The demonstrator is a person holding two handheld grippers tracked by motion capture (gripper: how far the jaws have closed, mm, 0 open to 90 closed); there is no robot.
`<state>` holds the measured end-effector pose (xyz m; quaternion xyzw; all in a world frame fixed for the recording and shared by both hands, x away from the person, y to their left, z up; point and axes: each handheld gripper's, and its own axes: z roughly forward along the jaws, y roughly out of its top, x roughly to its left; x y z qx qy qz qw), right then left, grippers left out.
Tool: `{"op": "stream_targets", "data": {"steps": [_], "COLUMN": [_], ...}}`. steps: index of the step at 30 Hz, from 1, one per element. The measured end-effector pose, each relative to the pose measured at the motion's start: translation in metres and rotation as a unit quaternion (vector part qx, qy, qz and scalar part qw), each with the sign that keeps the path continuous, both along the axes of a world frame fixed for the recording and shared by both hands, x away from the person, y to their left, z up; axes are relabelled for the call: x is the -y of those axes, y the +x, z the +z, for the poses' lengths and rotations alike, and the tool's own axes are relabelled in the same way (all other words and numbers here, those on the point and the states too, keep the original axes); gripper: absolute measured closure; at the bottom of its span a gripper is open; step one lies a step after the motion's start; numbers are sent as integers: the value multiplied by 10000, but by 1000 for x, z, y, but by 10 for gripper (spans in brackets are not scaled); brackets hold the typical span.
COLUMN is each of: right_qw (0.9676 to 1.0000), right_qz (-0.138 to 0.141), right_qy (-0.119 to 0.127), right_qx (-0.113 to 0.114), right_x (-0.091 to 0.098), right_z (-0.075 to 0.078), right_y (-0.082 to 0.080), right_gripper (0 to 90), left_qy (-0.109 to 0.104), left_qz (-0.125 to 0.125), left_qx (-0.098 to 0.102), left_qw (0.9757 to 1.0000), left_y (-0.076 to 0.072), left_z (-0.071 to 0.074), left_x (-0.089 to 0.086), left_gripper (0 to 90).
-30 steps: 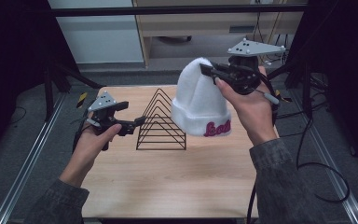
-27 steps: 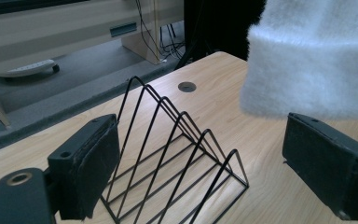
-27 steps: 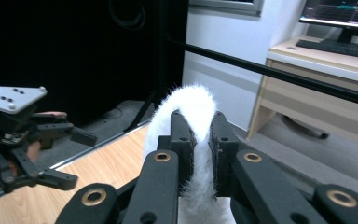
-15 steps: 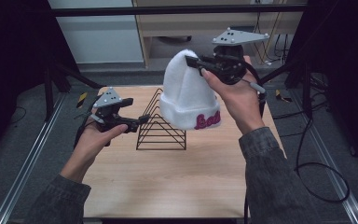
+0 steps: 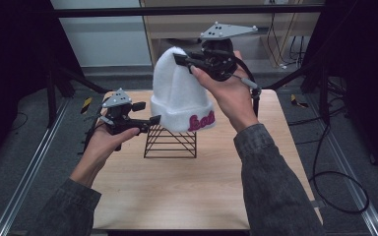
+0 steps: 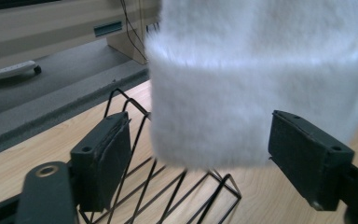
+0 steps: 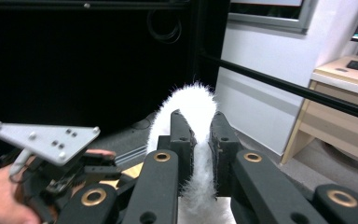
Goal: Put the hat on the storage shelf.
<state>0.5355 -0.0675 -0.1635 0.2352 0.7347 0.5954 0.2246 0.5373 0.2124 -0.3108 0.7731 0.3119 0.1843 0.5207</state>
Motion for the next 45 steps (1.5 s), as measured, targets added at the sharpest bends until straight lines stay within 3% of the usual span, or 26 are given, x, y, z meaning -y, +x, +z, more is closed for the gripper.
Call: {"op": "stream_targets", "data": {"steps": [6,11,13,21,29,33,38,45], "right_qw": [9998,9997,9999,9993,9986,9986,9980,9974], "right_qz": [184,189,105,-315,-439,-423,-486,-504], "right_qy": [-43,-131,-126,-175,-175,-204,-250,-377], "right_qx": [-53,-49,-37,-132,-226,-256,-314,-356], "right_x": [-13,-17,-15,-2,-3,-5,-8,-12], "right_z": [-2,-3,-3,-11,-22,-28,-33,-41], "right_y": [2,5,8,26,38,44,51,58], "right_gripper": [831,831,830,830,829,829,829,829], "left_qy": [-88,26,86,-14,-139,23,-1,211], "left_qz": [-116,-178,-109,179,475,538,666,796], "left_qx": [-158,-79,44,221,210,247,279,346], "left_qw": [9998,9998,9999,9996,9986,9982,9974,9960], "left_y": [6,3,0,-2,5,9,15,22], "left_z": [-2,0,2,8,8,5,3,-5], "left_x": [-2,1,0,-7,-15,-15,-19,-22], "left_gripper": [319,670,724,755,757,758,761,762]}}
